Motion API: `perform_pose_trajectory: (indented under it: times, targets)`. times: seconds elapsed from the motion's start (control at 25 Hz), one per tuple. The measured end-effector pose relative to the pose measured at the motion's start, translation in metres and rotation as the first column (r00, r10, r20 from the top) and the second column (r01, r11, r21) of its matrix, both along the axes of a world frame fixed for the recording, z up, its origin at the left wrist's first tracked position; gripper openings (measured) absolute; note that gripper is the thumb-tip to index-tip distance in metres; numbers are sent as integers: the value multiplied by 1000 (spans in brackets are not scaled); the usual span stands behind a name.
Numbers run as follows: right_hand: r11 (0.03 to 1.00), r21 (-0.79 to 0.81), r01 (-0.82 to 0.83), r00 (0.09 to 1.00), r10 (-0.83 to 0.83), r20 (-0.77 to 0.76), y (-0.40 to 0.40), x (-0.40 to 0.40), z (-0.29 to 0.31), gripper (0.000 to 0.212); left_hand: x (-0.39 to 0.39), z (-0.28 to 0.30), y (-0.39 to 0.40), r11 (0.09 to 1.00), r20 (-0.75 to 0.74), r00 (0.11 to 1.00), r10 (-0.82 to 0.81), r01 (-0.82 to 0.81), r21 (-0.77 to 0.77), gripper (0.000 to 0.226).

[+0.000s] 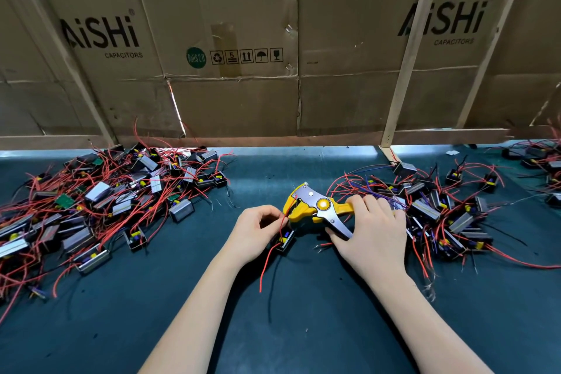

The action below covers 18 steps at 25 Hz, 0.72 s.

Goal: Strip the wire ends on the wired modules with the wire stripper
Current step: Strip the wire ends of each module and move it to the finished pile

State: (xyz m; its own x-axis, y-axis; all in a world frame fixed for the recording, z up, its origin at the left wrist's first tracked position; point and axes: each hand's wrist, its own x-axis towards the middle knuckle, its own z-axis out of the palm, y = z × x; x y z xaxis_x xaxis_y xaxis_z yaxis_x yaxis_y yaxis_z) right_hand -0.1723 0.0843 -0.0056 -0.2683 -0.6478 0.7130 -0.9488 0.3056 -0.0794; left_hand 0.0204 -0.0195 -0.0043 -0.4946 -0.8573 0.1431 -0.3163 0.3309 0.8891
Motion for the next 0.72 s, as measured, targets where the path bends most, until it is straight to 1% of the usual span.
perform_pose_trajectory:
  times: [0.2, 0.36, 0.44, 0.56, 0.64, 0.72]
  targets:
    - [1000, 4, -27, 1000, 27, 5, 0, 2, 2, 53, 3, 1, -1, 1000, 10, 1000, -6, 6, -20, 15]
    - [999, 36, -35, 999, 34, 40, 1, 0, 2, 51, 2, 2, 1, 999, 26, 1000, 3, -1, -40, 21]
    - [998, 53, -27, 998, 24, 57, 2, 0, 3, 51, 3, 3, 1, 999, 32, 999, 4, -3, -46, 19]
    - [997, 71, -23, 997, 17, 75, 2, 1, 4, 49, 8, 2, -3, 994, 101, 995, 13, -2, -111, 14]
    - [996, 92, -12, 995, 3, 97, 2, 1, 5, 46, 9, 2, -3, 993, 108, 994, 22, -9, -118, 12]
    - [987, 160, 32, 992, -51, 114, 2, 2, 7, 44, 10, 2, -3, 994, 98, 995, 23, -12, -108, 11]
